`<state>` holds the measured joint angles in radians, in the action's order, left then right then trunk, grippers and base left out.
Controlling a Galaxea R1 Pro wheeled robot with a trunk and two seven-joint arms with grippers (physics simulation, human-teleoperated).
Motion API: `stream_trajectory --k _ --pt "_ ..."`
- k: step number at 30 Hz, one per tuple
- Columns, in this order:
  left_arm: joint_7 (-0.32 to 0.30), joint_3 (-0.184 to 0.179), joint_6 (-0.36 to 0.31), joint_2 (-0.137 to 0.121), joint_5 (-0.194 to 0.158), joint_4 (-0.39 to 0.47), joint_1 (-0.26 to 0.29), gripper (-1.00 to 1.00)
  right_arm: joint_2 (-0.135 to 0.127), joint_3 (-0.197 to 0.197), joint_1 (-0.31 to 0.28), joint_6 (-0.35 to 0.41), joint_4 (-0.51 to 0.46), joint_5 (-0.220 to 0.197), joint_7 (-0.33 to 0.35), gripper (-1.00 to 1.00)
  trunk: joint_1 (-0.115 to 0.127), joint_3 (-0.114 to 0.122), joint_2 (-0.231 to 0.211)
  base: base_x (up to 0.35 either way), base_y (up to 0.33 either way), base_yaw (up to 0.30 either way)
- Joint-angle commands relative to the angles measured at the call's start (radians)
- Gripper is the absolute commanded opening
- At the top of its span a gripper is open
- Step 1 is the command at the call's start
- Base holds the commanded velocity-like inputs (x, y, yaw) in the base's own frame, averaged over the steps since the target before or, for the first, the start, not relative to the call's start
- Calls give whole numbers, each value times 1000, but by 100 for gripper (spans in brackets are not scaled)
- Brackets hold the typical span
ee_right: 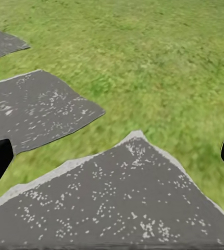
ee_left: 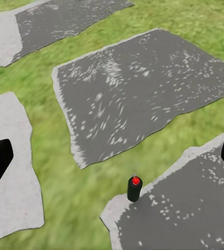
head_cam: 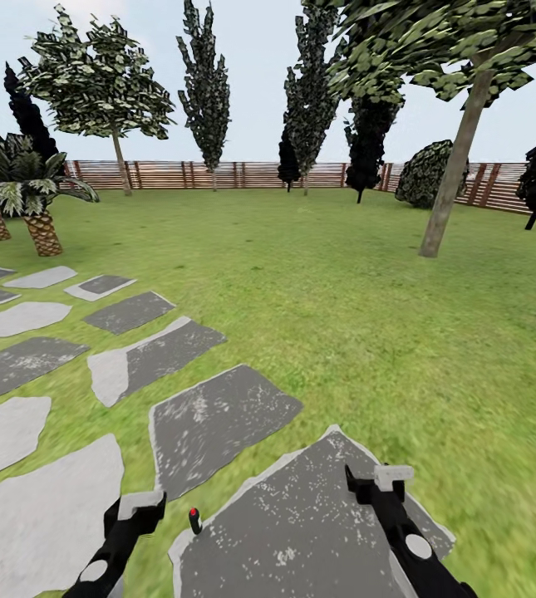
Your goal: In the garden, pick up the pesticide atomizer on the floor and spray pesticide onto both trees until each tree trunk is fully covered.
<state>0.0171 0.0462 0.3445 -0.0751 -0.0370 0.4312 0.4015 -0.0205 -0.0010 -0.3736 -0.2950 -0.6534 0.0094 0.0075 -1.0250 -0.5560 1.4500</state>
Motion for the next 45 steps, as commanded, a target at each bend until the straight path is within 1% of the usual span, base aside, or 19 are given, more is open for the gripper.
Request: stream_trajectory --k 1,3,7,13,18,28,32,34,36,37,39,42,45 --pt "0 0 0 0 1 -1 2 100 -1 -1 -5 20 0 0 1 100 0 0 0 0 0 0" --pt "-2 2 4 -3 1 -1 3 100 -2 0 -10 38 4 0 3 100 0 0 0 0 0 0" --pt "-11 1 12 -9 0 10 0 100 -2 2 -13 48 10 0 5 100 0 0 0 0 0 0" --pt "-14 4 10 -6 -1 12 0 100 -2 3 -13 50 11 0 5 100 0 0 0 0 0 0" --pt "-8 4 6 -4 -1 7 0 100 -2 3 -13 50 11 0 3 100 -19 -16 35 0 0 0" --pt "-3 1 1 -20 11 17 6 100 -2 -4 -13 48 3 0 0 100 -57 -56 105 0 0 57" --pt "0 1 0 -9 5 17 14 100 -2 -4 -13 49 0 0 0 100 -73 -73 133 0 0 122" --pt "1 2 -1 2 0 16 28 100 -2 -5 -13 49 -1 0 0 100 -80 -82 147 0 0 126" --pt "2 1 -1 27 -1 15 42 100 -3 -5 -13 50 -1 0 0 100 -88 -91 161 0 0 126" --pt "2 0 -1 31 0 15 45 100 -3 -5 -13 50 -1 0 0 100 -92 -96 168 0 0 127" --pt "2 -1 -1 34 2 14 48 100 -4 -5 -13 50 0 0 0 100 -100 -104 182 0 0 127" --pt "2 1 -1 28 1 15 49 100 -5 -5 -13 50 0 0 0 100 -111 -118 203 0 0 126" --pt "0 1 -1 29 2 15 48 100 -6 -5 -13 50 0 0 0 100 -123 -131 224 0 0 127"
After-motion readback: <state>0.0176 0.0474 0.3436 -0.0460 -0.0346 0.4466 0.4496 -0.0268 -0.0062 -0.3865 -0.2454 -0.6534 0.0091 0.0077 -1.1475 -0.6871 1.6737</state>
